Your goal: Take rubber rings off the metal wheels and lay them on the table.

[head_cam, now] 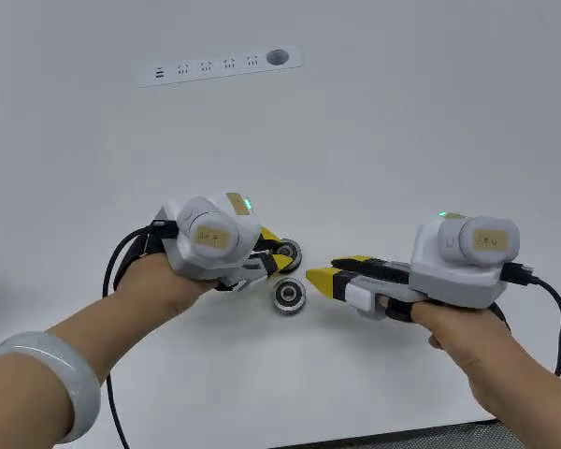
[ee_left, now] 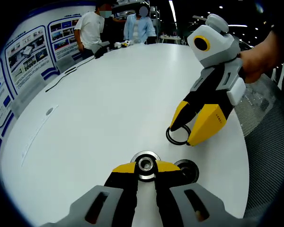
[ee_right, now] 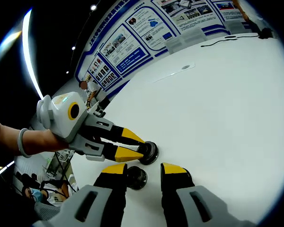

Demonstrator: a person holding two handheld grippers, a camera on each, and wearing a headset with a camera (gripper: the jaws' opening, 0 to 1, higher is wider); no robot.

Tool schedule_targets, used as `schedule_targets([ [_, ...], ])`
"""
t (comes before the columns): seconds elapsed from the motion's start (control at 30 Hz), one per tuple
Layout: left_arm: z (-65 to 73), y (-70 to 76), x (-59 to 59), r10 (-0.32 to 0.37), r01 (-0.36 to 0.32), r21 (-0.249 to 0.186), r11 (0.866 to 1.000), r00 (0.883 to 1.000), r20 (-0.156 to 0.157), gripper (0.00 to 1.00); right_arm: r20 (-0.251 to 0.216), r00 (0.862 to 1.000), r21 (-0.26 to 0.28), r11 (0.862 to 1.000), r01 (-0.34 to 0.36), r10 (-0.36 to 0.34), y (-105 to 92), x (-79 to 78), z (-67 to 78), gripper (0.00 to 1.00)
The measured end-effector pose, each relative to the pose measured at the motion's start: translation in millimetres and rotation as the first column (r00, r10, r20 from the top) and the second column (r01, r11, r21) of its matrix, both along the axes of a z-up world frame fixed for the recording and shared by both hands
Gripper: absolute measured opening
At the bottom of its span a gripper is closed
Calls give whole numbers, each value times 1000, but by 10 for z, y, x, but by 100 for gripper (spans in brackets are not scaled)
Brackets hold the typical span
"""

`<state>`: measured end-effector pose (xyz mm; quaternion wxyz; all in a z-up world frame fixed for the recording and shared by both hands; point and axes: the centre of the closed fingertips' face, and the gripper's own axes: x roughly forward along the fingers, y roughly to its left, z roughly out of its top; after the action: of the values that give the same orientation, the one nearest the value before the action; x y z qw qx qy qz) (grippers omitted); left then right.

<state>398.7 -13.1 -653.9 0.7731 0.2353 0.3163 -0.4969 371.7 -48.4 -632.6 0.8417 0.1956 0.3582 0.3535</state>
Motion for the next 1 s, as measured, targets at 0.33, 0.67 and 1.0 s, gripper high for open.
schedule_targets([
  [0.33, 2, -1, -1, -3, 3, -1, 1000, 1000, 1, 13, -33, 999, 40, 999, 1, 0, 81, 116, 3, 30],
  [0.67, 6, -3, -4, 2, -2, -7, 1000, 1000, -3, 13, -82, 997, 65, 998, 0, 5, 120, 199, -50, 30],
  [1.0, 8, -1, 4, 7, -7, -15, 1000, 1000, -6, 13, -118, 993, 85, 996, -16, 26, 225, 278, -95, 30],
])
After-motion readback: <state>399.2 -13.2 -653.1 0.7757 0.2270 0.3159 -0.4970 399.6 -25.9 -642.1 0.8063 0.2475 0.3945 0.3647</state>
